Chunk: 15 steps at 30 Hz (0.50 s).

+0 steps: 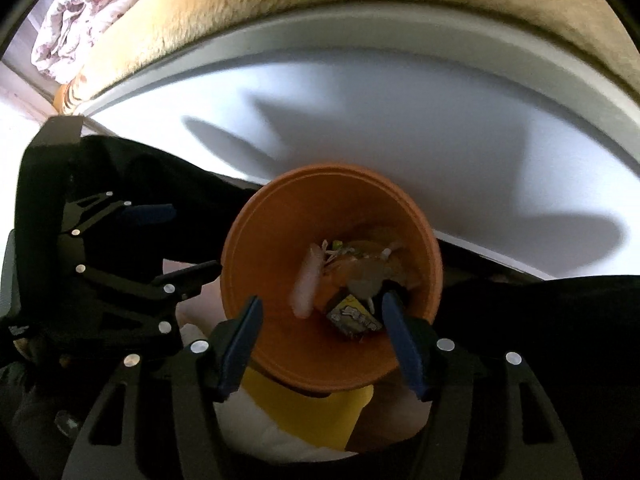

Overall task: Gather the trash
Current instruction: 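Drop the white stick and plastic cup into the orange bin with both grippers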

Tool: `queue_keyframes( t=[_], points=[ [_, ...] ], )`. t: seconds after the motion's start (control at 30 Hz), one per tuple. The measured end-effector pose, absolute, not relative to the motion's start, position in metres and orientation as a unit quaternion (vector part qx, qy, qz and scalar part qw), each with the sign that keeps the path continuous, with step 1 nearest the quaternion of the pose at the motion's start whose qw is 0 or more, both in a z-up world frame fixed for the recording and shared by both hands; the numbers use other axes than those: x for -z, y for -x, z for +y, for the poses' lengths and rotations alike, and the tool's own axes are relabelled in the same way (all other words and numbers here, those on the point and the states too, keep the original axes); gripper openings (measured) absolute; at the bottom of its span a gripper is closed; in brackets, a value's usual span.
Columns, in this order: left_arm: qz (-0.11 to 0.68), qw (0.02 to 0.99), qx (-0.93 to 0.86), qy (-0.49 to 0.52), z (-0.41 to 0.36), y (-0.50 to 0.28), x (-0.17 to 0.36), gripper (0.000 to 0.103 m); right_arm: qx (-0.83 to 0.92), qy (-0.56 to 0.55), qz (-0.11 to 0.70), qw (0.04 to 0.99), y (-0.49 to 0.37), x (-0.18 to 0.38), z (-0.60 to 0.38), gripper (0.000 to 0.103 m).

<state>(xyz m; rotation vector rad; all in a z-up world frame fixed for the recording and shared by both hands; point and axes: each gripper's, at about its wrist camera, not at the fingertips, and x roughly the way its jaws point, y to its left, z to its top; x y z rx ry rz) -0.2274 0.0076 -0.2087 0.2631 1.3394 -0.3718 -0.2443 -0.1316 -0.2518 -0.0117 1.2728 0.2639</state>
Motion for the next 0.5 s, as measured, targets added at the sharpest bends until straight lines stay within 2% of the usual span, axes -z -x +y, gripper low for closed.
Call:
queue_keyframes(
  t=[0.27,0.5],
  points=[
    [0.595,0.776,0.175,-0.111,0.004,0.229,0.192,0.079,-0.125,0.012,0.533,0.837,0.267,0.195,-0.144,0.060],
    [0.545,0.807,0.203,-0.104,0.001,0.223,0.137,0.079,-0.124,-0.001,0.455,0.882,0.244,0.113,-0.177,0.060]
  ],
)
